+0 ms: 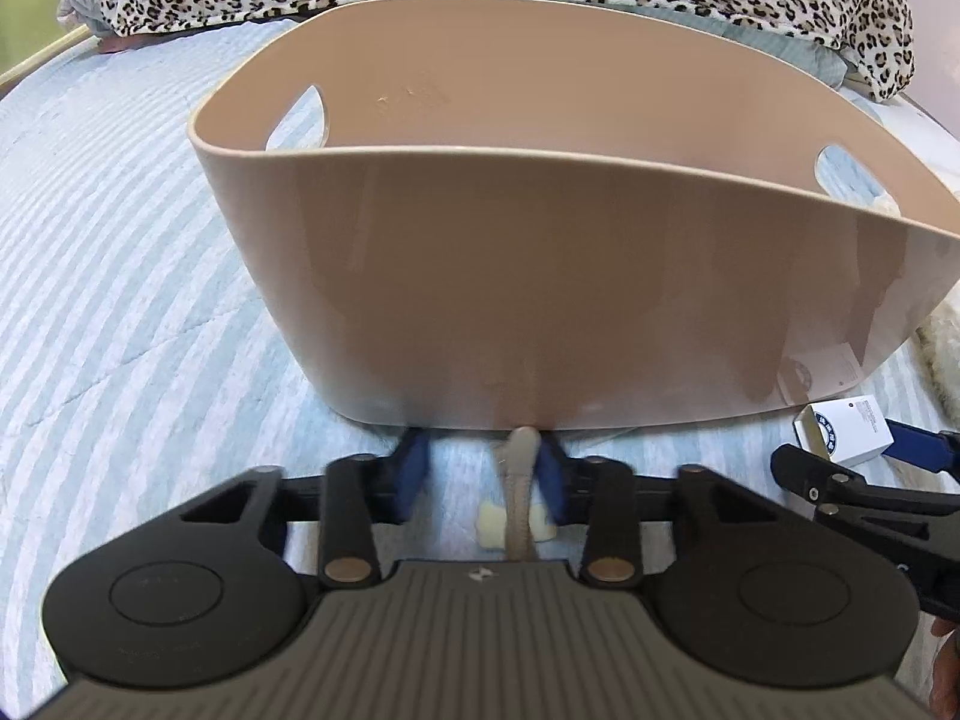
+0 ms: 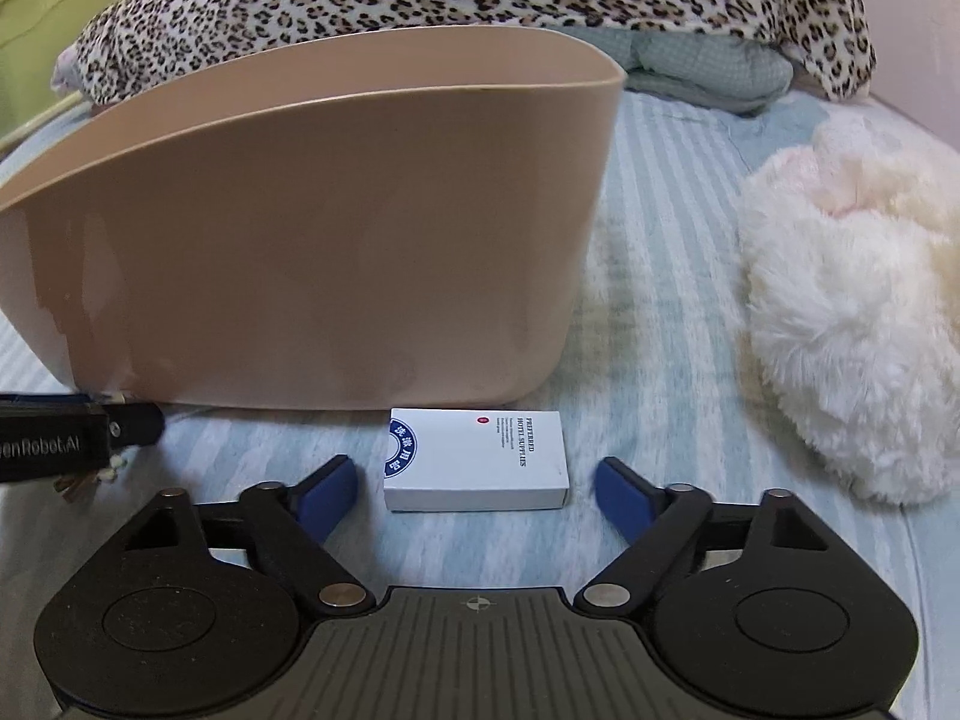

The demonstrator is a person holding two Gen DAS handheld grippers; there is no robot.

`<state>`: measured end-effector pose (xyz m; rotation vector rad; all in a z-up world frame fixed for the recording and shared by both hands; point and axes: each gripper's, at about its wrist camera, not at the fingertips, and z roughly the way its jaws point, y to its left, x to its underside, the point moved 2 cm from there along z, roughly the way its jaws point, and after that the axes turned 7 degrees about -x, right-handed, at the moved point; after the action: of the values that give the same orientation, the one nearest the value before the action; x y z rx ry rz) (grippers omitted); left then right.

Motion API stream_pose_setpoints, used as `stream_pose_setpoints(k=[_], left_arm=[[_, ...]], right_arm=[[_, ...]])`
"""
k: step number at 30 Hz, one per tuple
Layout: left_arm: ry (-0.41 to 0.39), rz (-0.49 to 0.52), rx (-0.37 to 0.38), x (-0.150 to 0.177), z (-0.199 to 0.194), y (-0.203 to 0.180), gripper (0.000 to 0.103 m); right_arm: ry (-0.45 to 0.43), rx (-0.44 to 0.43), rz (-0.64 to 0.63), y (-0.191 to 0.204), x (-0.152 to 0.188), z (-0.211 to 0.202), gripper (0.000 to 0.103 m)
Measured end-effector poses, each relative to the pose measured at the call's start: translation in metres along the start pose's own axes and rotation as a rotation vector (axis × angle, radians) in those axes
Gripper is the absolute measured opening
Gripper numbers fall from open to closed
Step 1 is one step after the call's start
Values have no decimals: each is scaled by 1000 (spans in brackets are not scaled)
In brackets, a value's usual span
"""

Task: Organize objects
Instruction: 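Grasp the keychain with the left tool while the right tool grasps the white medicine box, then carry both items over the basket and open both tools to release them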

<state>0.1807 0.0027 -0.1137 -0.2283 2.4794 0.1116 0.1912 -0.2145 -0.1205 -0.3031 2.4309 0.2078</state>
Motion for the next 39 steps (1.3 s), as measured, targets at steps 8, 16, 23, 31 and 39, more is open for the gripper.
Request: stream_pose_setpoints(k=[8, 16, 23, 31, 39], left_arm=[[-3, 2, 29, -3, 1, 2, 15], [-78, 62, 89, 8, -12, 10, 15], [-104, 109, 121, 11, -29, 12, 14], [-148, 147, 152, 14, -59, 15, 14], [-216, 193, 186, 8, -95, 20, 14]], right_arm=[[2, 4, 14, 2, -1, -11, 56], [3, -10, 30, 4, 6, -24, 56], [-23, -29, 43, 6, 11, -45, 56], [-51, -47, 50, 11, 11, -63, 56], [-109, -61, 50, 14, 4, -92, 56]])
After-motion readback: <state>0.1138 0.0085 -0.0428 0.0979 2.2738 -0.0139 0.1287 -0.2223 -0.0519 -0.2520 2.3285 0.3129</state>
